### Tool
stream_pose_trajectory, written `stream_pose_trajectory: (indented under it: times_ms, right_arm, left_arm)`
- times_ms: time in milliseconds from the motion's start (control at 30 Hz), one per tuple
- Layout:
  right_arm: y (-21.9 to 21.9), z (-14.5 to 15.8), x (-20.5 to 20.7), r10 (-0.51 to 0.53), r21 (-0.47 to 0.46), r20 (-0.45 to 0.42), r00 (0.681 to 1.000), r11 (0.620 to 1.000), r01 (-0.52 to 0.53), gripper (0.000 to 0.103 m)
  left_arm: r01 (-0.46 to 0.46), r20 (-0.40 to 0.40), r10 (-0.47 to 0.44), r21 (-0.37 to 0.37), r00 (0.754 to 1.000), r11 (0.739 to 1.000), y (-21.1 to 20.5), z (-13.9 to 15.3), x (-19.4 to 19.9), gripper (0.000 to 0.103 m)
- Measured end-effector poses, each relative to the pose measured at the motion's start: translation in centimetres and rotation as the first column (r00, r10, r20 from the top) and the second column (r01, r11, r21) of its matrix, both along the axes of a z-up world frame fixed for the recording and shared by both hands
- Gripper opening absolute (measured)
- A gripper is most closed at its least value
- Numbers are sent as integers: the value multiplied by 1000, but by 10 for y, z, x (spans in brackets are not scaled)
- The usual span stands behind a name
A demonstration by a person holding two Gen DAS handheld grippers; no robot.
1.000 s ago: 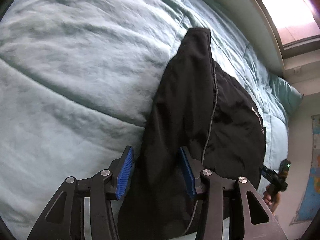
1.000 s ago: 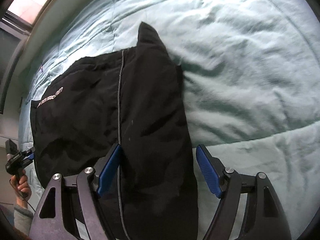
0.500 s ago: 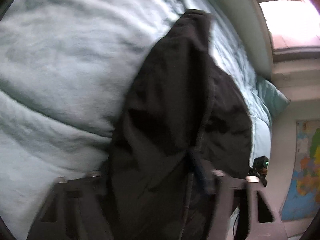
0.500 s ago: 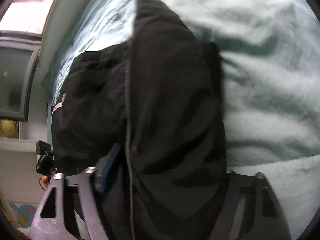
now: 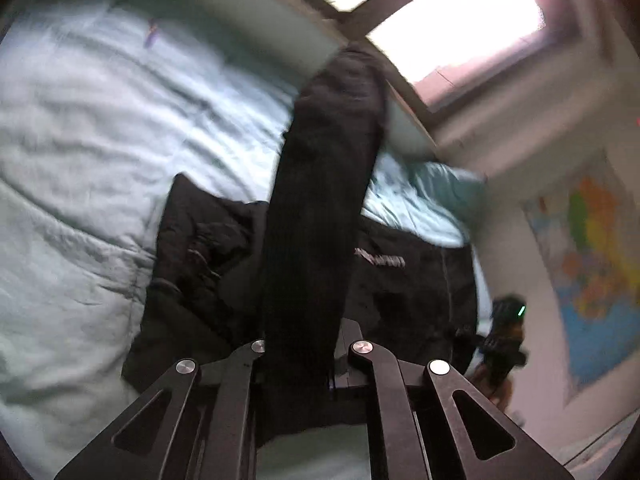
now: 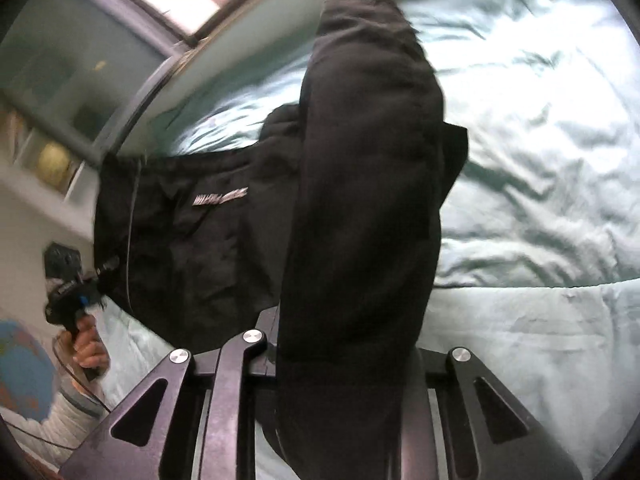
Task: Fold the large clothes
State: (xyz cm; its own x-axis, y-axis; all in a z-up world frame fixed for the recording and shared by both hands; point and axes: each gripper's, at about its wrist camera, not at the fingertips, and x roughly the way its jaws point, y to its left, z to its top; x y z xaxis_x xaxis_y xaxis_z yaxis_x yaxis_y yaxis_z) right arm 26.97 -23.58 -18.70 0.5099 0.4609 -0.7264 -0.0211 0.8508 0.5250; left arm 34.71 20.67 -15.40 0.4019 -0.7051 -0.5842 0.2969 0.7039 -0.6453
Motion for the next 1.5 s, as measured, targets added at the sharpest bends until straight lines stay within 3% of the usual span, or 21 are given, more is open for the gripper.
stream_pose_trajectory:
  times_ms: [33,133,200,267,400,467,533,600,700,800,867,1000,1033,1067,1100,1167,1300,1500]
  right_arm:
    - [10,9,-8,4,-40,2,1000,999,-4,25]
    - [18,5,-17,-26,-92,-79,997,996,18,27]
    - [19,-15,-11,-59,-161,-149,987,986,35,30]
    - [12,-38,-7,-94,-207,-209,973,977,50,41]
    - [-7,-61,-9,-166,-155,-280,946,980,126,47]
    - [-11,-63,-14,-182,-154,-283,942,978,142,54]
    - [-9,-67,-12,-182,-158,-296,938,977,140,56]
    - [-9,-75,-5,-178,-147,-322,930,980,137,61]
    - [-7,-93,16,-161,-112,-344,925,985,130,69]
    - [-21,-116,29,-141,-67,-364,921,990,126,85]
    - [-29,-136,42,-129,-19,-372,919,991,132,92]
    - [-39,-169,61,-91,126,-392,915,981,151,95]
    - [-40,-172,62,-85,133,-387,918,980,147,90]
    - [-40,-173,64,-76,147,-370,926,979,139,76]
    - [-43,-170,61,-72,158,-352,933,978,136,68]
    - [-42,-158,58,-69,149,-316,946,981,122,37]
    - [-28,-113,40,-58,108,-223,973,991,83,26]
    - [4,-18,-1,-9,14,-79,997,1000,10,25]
  left_arm:
    - [14,17,-14,17,1000,1000,-4,8,-12,9]
    - [-35,22,32,191,999,981,-1,3,-11,10]
    - [-74,-17,82,272,997,960,4,-14,8,14]
    - [-104,-59,131,340,990,935,11,-34,27,20]
    - [-95,-122,155,396,980,913,16,-58,47,33]
    - [-85,-147,162,427,976,900,17,-69,61,50]
    - [-70,-179,168,452,969,889,20,-84,78,60]
    - [-45,-233,177,478,956,877,25,-106,99,64]
    - [-7,-337,152,397,929,918,32,-136,121,74]
    - [0,-442,76,168,894,986,41,-162,139,75]
    - [-9,-497,17,19,868,1000,45,-178,147,75]
    - [-6,-521,-46,-98,852,995,34,-198,153,75]
    - [-13,-520,-41,-101,853,995,30,-201,153,74]
    - [-13,-502,-38,-98,864,995,24,-197,151,58]
    - [0,-465,-40,-86,884,996,17,-191,144,51]
    - [34,-357,-40,-24,933,999,6,-163,129,35]
    - [42,-223,-66,-113,973,993,5,-103,88,30]
    - [50,-68,-59,-122,996,991,6,-8,-8,30]
